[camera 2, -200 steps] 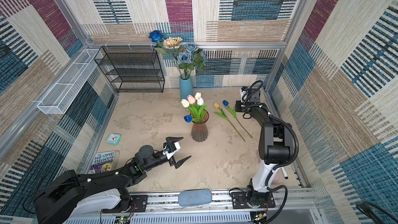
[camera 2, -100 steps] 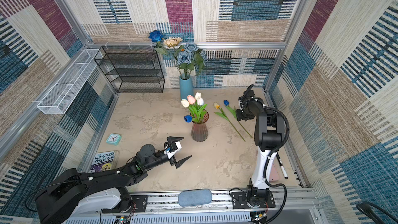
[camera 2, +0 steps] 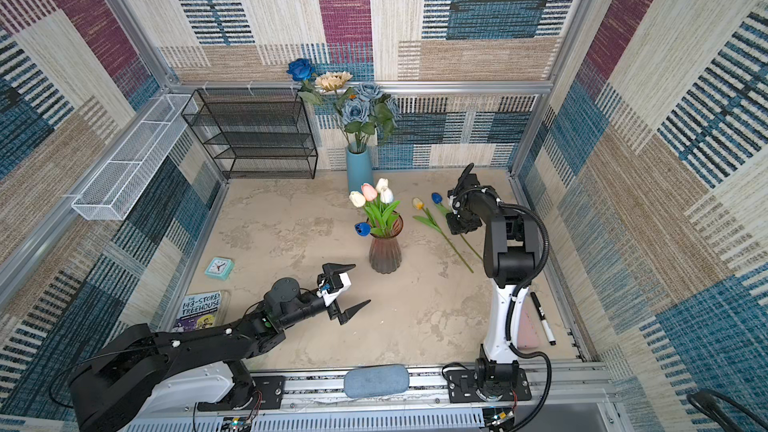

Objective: Arrange the flowers into the vase
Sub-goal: 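Lift the blue tulip upright with the right gripper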

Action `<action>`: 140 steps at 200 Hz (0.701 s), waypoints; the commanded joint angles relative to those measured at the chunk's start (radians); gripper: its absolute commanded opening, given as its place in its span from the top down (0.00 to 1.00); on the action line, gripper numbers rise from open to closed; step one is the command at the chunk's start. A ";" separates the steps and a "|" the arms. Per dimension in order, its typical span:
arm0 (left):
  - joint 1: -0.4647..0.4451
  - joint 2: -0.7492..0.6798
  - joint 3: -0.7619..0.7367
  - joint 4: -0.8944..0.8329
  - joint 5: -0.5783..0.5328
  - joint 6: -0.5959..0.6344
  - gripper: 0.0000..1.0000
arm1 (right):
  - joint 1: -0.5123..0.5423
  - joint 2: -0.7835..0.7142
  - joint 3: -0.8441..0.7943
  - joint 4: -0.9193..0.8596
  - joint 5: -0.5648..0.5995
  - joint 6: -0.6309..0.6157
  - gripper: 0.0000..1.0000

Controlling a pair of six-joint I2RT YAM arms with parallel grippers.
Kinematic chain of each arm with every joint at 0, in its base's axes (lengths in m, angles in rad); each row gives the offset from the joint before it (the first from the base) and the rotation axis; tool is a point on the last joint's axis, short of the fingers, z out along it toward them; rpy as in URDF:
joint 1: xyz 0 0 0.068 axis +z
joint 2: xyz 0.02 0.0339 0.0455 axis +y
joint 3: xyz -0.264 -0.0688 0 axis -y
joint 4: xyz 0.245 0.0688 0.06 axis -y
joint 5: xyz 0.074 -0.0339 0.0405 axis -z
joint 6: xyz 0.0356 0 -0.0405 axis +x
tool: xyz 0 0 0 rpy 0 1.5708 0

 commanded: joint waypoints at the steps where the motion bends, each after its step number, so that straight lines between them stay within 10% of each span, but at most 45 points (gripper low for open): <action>1: 0.000 -0.007 0.006 0.004 0.018 0.014 0.00 | -0.004 0.037 -0.007 0.004 0.018 0.005 0.81; 61: 0.000 -0.014 0.008 -0.006 0.030 0.012 0.00 | -0.032 0.036 0.004 0.056 -0.021 0.058 1.00; 140: -0.001 -0.012 0.006 0.008 0.049 0.004 0.00 | -0.046 -0.454 -0.234 0.452 -0.265 0.160 1.00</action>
